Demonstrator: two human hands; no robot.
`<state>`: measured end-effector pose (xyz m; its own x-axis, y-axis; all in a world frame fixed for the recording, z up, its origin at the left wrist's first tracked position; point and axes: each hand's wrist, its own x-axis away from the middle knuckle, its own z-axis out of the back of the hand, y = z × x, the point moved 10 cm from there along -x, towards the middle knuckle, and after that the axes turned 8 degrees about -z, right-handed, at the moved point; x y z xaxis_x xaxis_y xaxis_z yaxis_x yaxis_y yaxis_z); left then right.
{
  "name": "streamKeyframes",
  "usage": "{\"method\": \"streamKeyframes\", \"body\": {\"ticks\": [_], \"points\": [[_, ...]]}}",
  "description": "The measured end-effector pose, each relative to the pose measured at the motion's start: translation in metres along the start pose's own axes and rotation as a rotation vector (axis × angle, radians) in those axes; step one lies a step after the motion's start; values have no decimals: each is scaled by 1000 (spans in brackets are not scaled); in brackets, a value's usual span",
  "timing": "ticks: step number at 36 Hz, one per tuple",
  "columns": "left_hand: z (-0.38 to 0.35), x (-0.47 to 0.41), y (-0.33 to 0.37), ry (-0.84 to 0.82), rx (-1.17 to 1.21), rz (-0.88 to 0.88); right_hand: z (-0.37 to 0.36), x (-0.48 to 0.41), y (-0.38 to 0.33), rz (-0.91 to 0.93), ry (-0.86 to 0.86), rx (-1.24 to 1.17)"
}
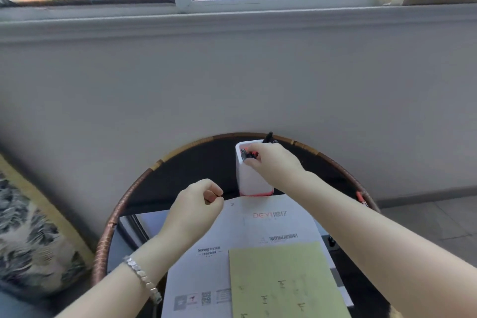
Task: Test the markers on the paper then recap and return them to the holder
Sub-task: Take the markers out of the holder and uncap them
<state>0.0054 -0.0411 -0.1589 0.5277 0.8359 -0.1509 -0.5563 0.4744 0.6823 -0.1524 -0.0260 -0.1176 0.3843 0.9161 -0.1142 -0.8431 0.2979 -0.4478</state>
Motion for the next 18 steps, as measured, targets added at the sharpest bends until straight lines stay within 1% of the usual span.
{"method": "streamKeyframes", "body": {"ticks": [5,8,10,12,14,18], "points": [[-2,2,6,24,65,-19,16,5,13,-18,129,-64],[0,0,15,38,84,-54,50,19,9,95,296,-120],[1,-2,20,46,89,-67,69,28,7,145,343,-117],[1,-3,24,48,85,-74,73,28,9,145,312,-107],[0,-5,29,40,71,-91,63,23,11,122,228,-63],[-2,-5,35,18,27,-115,24,8,11,52,52,111]]}}
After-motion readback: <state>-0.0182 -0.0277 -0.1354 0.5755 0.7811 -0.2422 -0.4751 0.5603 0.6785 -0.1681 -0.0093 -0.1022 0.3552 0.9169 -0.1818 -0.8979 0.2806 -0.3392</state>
